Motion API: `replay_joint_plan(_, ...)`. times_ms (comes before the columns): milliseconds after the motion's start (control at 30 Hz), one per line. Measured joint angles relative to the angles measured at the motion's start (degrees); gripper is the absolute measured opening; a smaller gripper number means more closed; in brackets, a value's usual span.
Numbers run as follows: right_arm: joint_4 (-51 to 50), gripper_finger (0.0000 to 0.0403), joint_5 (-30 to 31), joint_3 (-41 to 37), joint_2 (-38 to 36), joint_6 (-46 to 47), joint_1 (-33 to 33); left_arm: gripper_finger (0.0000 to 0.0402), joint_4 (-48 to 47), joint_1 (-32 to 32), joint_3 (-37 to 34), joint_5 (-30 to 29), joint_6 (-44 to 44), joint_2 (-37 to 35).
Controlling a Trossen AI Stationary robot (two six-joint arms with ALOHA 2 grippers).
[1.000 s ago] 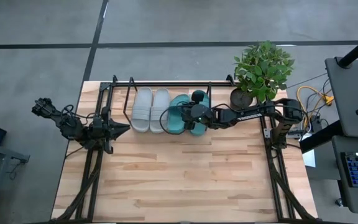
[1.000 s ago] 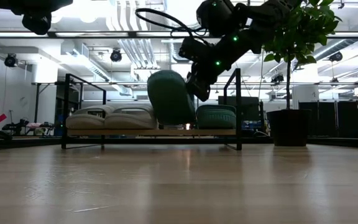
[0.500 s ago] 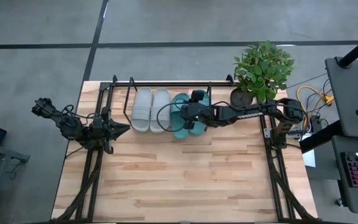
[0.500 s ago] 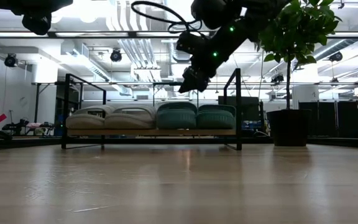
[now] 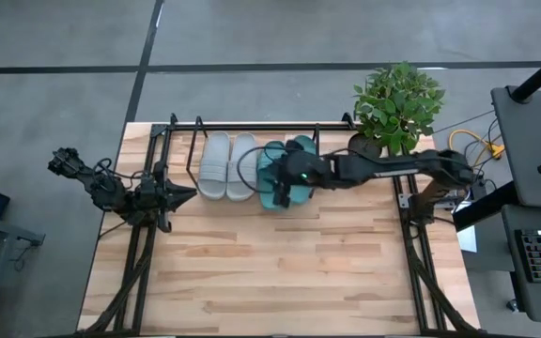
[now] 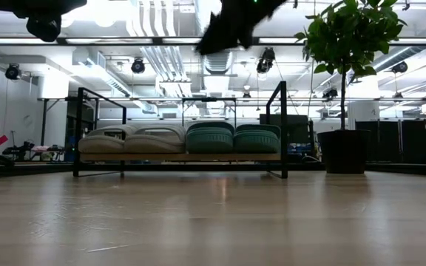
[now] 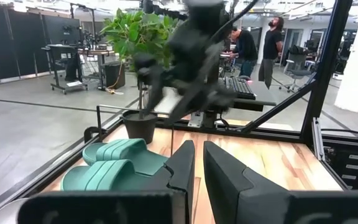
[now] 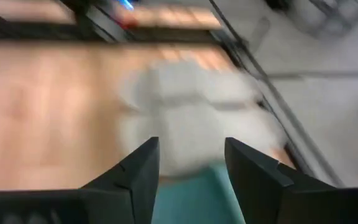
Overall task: Pick and place slides into the shelf
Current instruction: Return to Home Position
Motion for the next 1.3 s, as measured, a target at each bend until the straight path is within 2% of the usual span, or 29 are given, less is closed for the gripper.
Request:
replay_joint_plan(100,0.8,0.0161,1.2,-0.3,-3.4,0.9,4.8,0.0019,0.7,0.0,0.0,0.0,0.0,0.0)
replay_joint_plan(300,4.6,0.0127,12.5,-7.6,-11.5,-3.9,17.8,0.0019,0.9,0.0,0.0,0.0,0.0,0.2)
replay_joint_plan(567,10.1,0.0083,17.9,-24.5,-22.4,5.8,29.6,0.0019,0.8,0.0,-0.1,0.0,0.1,0.1)
replay_joint_plan(767,20.1,0.0051,20.1,-38.6,-30.2,1.3,34.9,0.0019,0.9,0.0,-0.1,0.0,0.1,0.1)
replay_joint_plan(900,35.9,0.0031,22.1,-48.0,-34.2,-5.3,33.3,0.0019,0.9,0.0,-0.1,0.0,0.4,0.0)
replay_joint_plan(1000,42.3,0.0015,20.2,-52.9,-37.1,-9.4,28.9,0.0019,0.9,0.0,-0.1,0.0,0.5,0.0)
replay_joint_plan(1167,39.0,0.0009,8.7,-55.0,-42.9,-10.7,17.3,0.0019,0.9,0.0,-0.1,0.0,1.4,0.0)
replay_joint_plan(1300,33.4,0.0009,5.8,-54.9,-49.3,-13.5,11.5,0.0019,0.9,0.0,-0.1,0.0,2.9,0.0)
